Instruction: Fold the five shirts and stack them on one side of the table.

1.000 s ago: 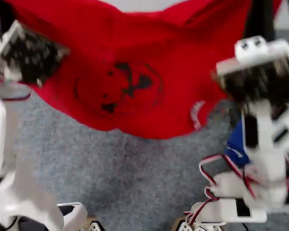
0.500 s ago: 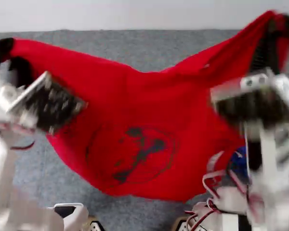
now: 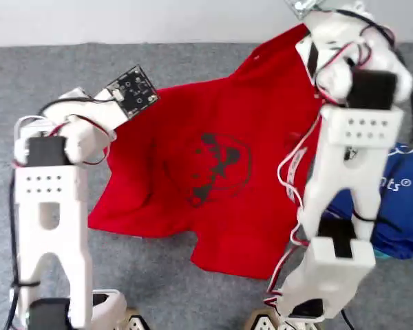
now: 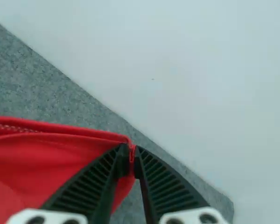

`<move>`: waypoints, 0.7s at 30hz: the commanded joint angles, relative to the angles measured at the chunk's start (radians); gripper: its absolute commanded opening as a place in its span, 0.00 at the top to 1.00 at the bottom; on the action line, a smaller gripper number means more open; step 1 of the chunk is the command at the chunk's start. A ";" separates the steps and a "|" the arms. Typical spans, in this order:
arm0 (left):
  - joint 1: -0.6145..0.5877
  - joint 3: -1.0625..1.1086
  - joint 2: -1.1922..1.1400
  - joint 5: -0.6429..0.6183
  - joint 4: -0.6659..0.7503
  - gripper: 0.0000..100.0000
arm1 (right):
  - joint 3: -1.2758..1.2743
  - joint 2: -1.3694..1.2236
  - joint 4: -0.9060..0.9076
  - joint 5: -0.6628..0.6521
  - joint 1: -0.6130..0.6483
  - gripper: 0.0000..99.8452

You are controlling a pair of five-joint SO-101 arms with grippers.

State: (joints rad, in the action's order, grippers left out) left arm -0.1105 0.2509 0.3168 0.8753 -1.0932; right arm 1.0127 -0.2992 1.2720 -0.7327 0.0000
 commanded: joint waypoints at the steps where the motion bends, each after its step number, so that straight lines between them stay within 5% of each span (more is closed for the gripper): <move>1: -0.028 -0.005 -0.094 0.009 0.147 0.98 | 0.008 -0.064 -0.134 0.011 -0.001 0.99; 10: -0.040 -0.328 -0.446 0.009 0.281 0.98 | 0.008 -0.206 -0.367 0.005 0.015 0.99; 21: -0.038 -0.900 -0.864 0.140 0.273 0.98 | 0.008 -0.232 -0.383 0.003 0.010 0.99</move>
State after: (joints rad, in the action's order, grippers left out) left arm -0.1381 -0.5056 -0.5148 0.9904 -0.8216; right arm 1.0127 -0.5416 0.9175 -0.7327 0.0138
